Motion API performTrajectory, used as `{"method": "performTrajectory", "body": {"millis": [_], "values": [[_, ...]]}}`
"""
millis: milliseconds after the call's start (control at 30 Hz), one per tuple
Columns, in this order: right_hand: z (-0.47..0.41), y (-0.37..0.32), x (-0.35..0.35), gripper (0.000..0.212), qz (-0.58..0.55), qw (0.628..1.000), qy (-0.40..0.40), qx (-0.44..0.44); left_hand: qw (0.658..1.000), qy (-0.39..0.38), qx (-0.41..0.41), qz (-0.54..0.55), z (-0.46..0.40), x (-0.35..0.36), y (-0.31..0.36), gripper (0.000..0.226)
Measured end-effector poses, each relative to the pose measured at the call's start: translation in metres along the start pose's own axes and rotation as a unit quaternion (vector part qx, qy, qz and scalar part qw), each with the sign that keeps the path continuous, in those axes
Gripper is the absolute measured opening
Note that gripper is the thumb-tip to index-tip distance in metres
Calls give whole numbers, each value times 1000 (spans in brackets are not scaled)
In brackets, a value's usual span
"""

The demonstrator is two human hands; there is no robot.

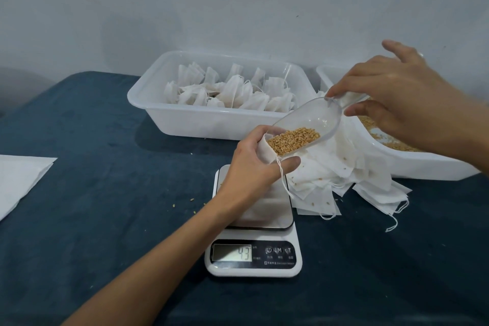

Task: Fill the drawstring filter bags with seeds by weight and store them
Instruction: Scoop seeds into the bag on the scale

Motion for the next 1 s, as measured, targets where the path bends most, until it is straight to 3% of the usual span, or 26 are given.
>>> {"method": "performTrajectory", "body": {"millis": [1000], "values": [[-4, -6, -6, 30, 34, 999, 24, -34, 1000, 0, 5, 3, -1, -3, 0, 45]]}}
Point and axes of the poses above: each hand's wrist, its own z-axis away from the middle knuckle, its own x-axis out of the palm, y = z × x, the point moved 5 cm from there along -z, towards the middle knuckle, and after that the axes turned 1 degree about z, right-handed, at the moved point
